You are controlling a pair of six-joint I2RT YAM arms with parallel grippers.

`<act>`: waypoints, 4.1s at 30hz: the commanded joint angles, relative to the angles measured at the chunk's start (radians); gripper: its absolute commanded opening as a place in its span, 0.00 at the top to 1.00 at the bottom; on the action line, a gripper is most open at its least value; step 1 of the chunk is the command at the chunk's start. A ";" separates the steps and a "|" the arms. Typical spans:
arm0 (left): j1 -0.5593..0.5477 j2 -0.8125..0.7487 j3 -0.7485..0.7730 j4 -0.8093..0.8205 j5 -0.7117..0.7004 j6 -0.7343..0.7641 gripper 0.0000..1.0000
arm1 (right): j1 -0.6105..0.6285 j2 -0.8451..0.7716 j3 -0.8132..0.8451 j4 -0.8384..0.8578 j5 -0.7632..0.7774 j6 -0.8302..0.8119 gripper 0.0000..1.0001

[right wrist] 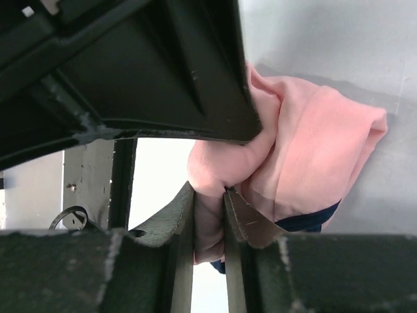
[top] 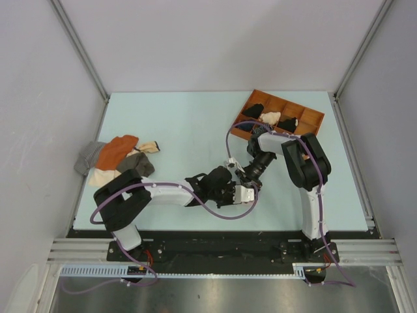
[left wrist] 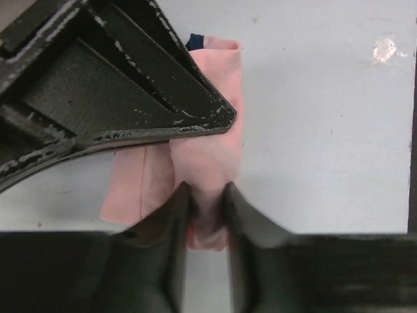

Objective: Roll the underwear
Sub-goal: Roll the underwear to the center of the board, then pick up the underwear from the center of the board.

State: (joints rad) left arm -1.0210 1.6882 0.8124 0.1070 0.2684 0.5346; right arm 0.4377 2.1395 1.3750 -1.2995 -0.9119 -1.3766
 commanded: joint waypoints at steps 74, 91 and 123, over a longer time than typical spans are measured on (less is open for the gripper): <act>0.322 0.395 0.484 -0.446 0.404 -0.364 1.00 | -0.068 0.026 -0.074 0.267 -0.053 0.634 0.44; 0.289 0.323 0.407 -0.360 0.299 -0.400 0.99 | -0.091 0.074 -0.074 0.190 -0.160 0.636 0.47; 0.357 -0.165 0.143 -0.073 0.112 -0.522 0.42 | -0.166 -0.009 -0.045 0.101 -0.206 0.424 1.00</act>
State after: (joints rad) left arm -0.6834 1.6421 1.0100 -0.0639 0.4351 0.0311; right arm 0.2790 2.2253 1.3258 -1.2057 -1.1454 -0.9268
